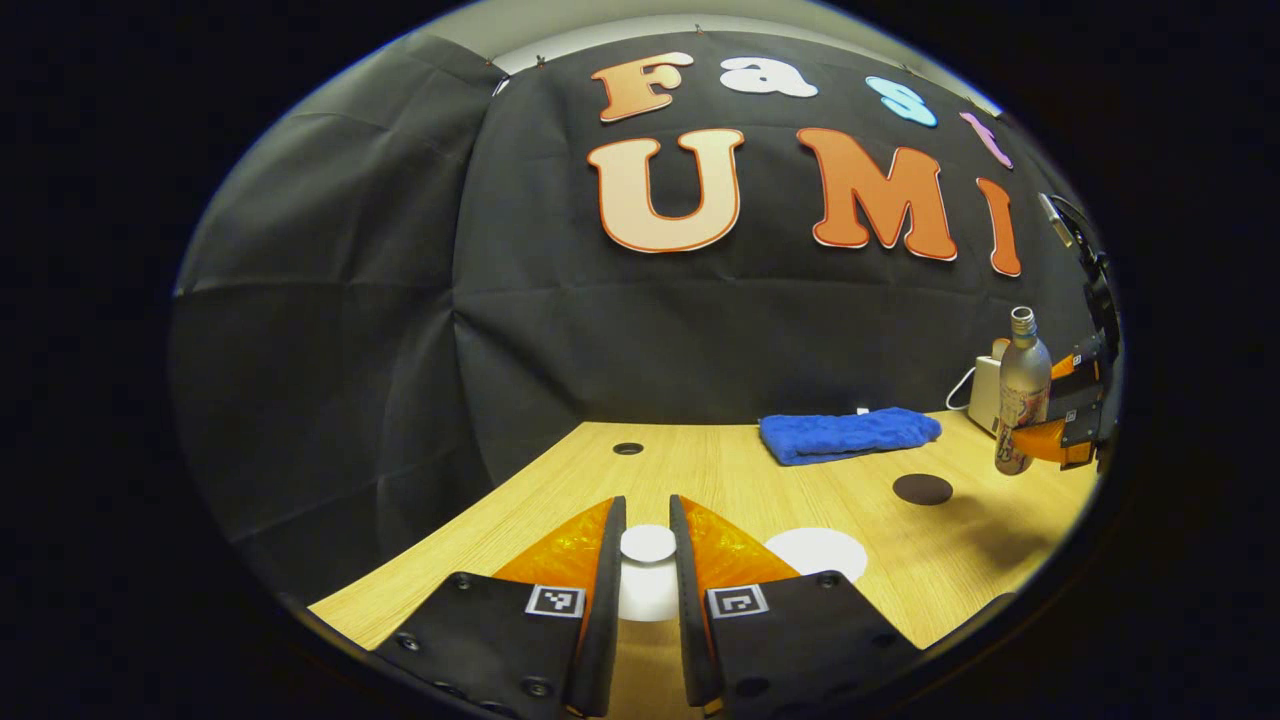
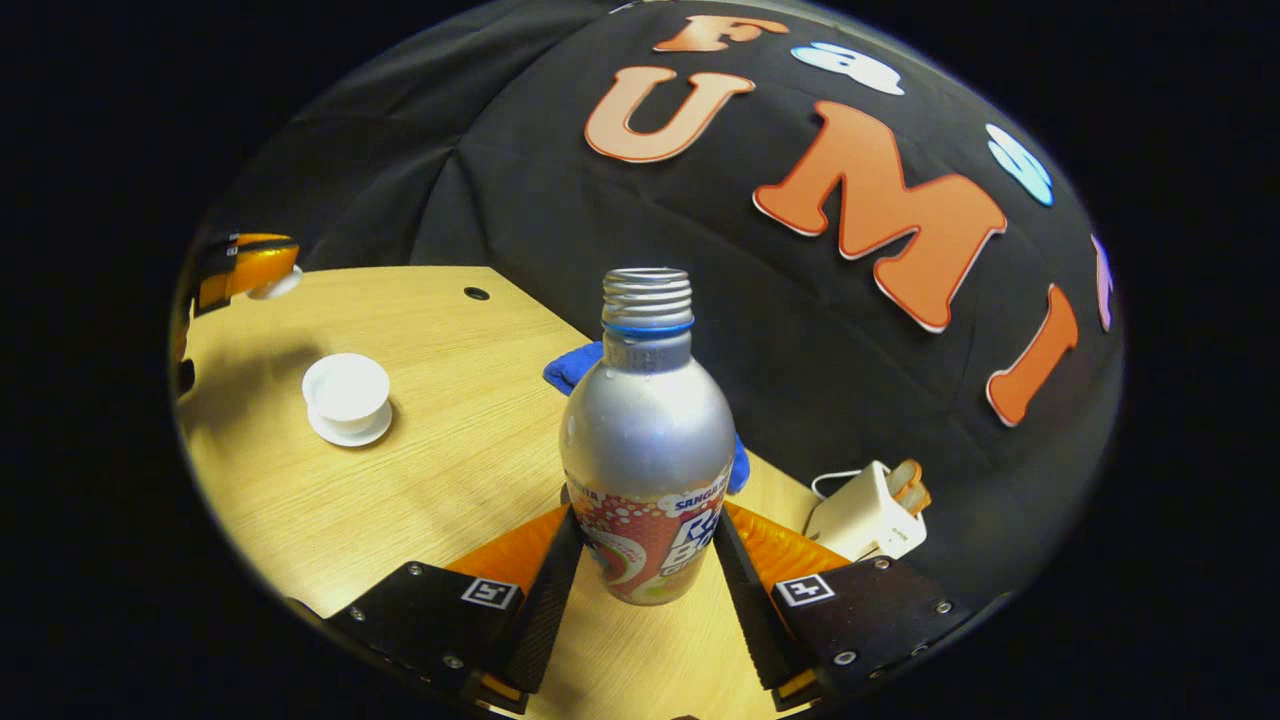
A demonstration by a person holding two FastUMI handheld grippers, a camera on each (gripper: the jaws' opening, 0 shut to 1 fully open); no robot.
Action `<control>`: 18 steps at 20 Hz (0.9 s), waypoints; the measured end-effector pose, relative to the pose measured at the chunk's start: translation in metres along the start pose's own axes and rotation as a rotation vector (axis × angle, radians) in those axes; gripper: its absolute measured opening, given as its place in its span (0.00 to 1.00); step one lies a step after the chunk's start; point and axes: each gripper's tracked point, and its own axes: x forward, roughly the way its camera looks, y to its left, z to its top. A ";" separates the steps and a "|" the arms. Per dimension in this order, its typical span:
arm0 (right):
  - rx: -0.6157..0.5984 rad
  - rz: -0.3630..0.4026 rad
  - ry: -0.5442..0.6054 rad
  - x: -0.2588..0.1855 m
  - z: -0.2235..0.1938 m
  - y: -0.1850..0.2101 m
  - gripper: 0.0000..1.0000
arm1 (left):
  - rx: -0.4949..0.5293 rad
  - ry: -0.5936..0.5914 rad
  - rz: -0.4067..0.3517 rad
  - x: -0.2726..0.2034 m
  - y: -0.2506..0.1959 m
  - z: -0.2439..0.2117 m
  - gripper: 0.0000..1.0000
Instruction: Open the teacup lid with one hand, grasp the water bottle and pour water into the teacup with the other hand; after pouring, place the water bottle on the coaster and then close the teacup lid.
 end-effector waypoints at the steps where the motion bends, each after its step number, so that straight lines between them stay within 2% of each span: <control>1: -0.035 0.003 -0.012 0.002 0.006 0.001 0.78 | -0.002 0.002 0.008 -0.002 0.006 -0.001 0.30; 2: -0.059 0.005 -0.019 0.002 0.011 0.003 0.77 | -0.004 0.004 0.015 -0.005 0.011 -0.003 0.35; 4: -0.109 0.005 -0.034 0.003 0.019 0.008 0.77 | -0.009 0.005 0.028 -0.009 0.020 -0.007 0.30; 5: -0.144 0.001 -0.042 0.003 0.023 0.010 0.77 | -0.012 0.007 0.032 -0.011 0.024 -0.008 0.35; 7: -0.219 -0.016 -0.061 0.006 0.031 0.011 0.77 | -0.015 0.011 0.039 -0.015 0.030 -0.014 0.35; 9: -0.292 -0.033 -0.081 0.005 0.037 0.018 0.77 | -0.013 0.014 0.047 -0.018 0.036 -0.018 0.27; 10: -0.331 -0.040 -0.092 0.006 0.041 0.021 0.81 | -0.016 0.014 0.051 -0.019 0.038 -0.020 0.31; 11: -0.368 -0.051 -0.100 0.008 0.043 0.024 0.77 | -0.018 0.015 0.053 -0.021 0.040 -0.022 0.35; 12: -0.403 -0.064 -0.108 0.010 0.047 0.027 0.77 | -0.020 0.016 0.058 -0.023 0.043 -0.023 0.31; 13: -0.434 -0.073 -0.112 0.012 0.049 0.029 0.81 | -0.020 0.018 0.062 -0.024 0.046 -0.025 0.27; 14: -0.459 -0.079 -0.114 0.013 0.051 0.032 0.81 | -0.023 0.018 0.065 -0.026 0.049 -0.027 0.31; 18: -0.524 -0.080 -0.139 0.021 0.062 0.049 0.77 | -0.036 0.027 0.071 -0.028 0.051 -0.032 0.31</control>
